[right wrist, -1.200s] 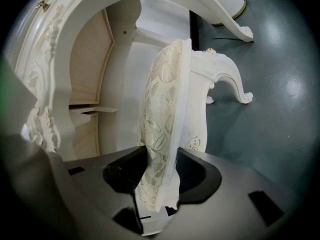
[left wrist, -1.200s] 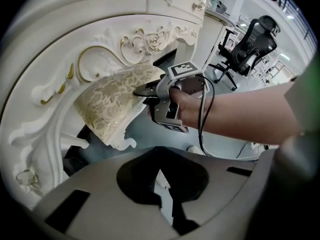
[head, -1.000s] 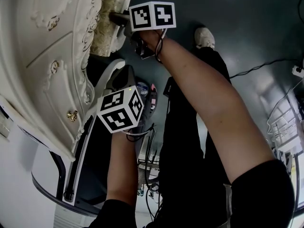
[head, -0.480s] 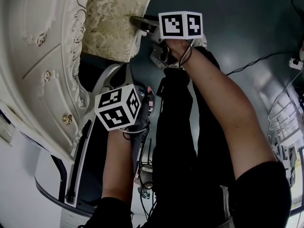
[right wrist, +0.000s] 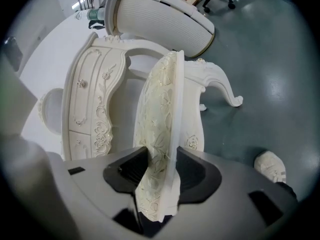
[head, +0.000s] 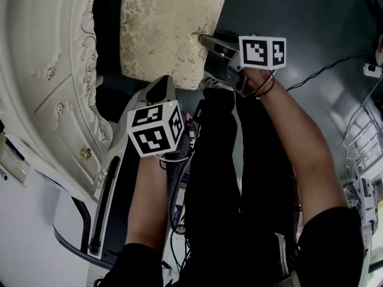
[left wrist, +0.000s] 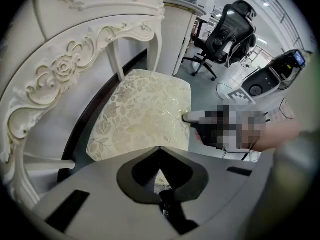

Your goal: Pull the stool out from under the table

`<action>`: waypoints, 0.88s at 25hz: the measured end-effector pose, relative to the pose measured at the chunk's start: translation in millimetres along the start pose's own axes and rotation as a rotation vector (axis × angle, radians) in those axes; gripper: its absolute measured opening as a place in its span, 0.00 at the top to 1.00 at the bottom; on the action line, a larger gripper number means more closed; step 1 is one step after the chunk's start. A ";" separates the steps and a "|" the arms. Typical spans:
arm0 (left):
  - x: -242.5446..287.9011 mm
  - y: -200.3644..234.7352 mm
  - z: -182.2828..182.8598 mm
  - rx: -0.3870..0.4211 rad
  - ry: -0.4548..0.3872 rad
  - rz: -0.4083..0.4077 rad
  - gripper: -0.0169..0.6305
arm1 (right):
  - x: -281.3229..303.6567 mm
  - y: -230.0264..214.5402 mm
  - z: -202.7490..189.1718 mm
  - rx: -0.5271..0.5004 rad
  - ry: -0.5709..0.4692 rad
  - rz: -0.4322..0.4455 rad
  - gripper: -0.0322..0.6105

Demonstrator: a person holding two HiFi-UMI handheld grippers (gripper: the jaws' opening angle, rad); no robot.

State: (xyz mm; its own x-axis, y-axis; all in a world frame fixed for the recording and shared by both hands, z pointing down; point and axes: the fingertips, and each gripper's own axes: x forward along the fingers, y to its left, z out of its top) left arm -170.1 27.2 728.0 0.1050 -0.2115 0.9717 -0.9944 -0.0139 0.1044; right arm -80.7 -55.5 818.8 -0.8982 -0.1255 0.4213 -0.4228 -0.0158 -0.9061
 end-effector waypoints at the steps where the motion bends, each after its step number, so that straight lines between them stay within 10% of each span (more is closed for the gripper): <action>1: 0.6 -4.5 2.5 0.010 0.001 -0.004 0.97 | -9.0 -4.4 -0.8 0.005 -0.003 -0.004 0.66; 17: 26.6 -80.8 31.8 0.183 0.020 -0.092 0.97 | -124.1 -56.5 4.2 0.040 -0.058 -0.063 0.63; 22: 27.8 -90.0 41.8 0.190 0.013 -0.101 0.97 | -146.0 -49.7 14.6 -0.231 -0.060 -0.229 0.65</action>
State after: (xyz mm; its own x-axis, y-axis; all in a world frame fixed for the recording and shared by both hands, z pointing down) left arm -78.0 -18.3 736.8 0.2033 -0.1866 0.9612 -0.9623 -0.2191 0.1610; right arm 73.2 -50.9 801.8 -0.7709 -0.2033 0.6036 -0.6351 0.1737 -0.7527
